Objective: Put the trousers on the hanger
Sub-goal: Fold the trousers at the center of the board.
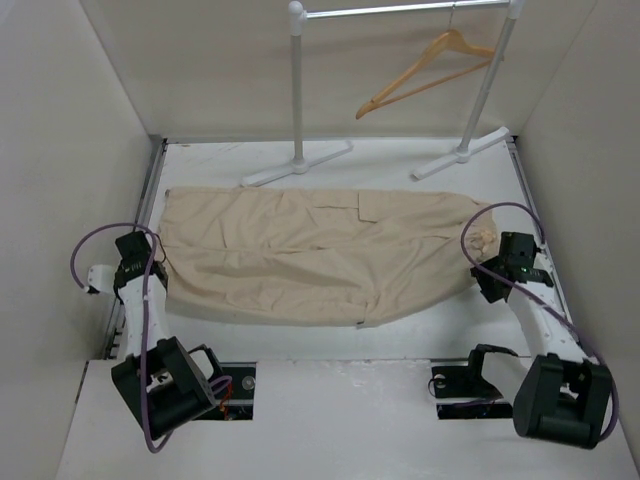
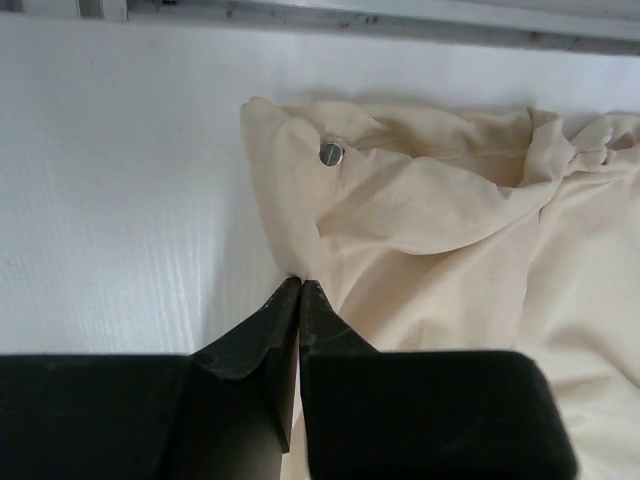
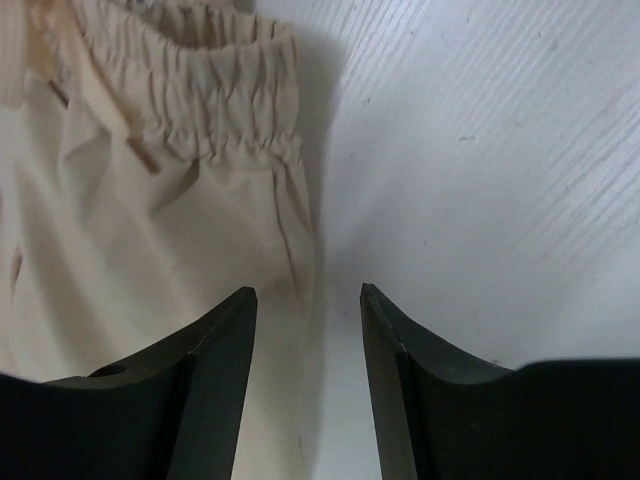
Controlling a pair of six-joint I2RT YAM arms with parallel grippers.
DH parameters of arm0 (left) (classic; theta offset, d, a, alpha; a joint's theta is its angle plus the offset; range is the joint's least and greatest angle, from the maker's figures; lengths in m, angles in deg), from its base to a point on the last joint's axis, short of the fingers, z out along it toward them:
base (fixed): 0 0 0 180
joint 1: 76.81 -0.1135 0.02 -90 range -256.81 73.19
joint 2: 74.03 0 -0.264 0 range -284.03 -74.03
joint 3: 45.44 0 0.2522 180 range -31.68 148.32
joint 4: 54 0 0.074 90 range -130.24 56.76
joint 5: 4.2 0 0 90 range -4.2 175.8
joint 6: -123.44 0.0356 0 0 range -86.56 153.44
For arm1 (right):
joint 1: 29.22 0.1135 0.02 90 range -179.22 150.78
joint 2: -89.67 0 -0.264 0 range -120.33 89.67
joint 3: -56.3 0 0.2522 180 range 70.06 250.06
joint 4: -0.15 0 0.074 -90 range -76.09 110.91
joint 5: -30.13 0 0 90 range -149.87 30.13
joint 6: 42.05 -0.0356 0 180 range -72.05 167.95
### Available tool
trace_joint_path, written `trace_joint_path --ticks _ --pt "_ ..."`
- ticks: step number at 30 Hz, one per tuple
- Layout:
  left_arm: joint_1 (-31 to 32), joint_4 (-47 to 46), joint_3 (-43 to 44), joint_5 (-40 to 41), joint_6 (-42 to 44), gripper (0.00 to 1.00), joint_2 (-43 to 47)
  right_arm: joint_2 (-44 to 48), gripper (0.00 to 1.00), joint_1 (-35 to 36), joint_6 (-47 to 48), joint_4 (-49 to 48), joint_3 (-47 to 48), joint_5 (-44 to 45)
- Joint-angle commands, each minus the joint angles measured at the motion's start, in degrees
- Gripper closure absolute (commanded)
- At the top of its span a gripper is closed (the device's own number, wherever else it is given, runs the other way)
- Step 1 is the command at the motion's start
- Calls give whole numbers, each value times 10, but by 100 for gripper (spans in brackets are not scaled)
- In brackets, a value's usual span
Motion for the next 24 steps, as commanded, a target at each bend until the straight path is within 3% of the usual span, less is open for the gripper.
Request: trace_joint_path --ticks 1,8,10,13,16,24 --pt "4 25 27 37 24 99 -4 -53 50 -9 -9 -83 -1 34" --pt "22 16 22 50 32 100 0 -166 57 -26 -16 -149 12 24" --pt "26 16 14 59 38 100 7 -191 65 -26 -15 -156 18 27" --pt "26 19 3 66 52 100 24 -202 85 -26 -11 -162 15 9" --pt "32 35 7 88 80 100 55 -138 96 -36 -15 -134 -6 10" --pt "72 136 112 187 136 100 103 77 98 -44 10 39 11 30"
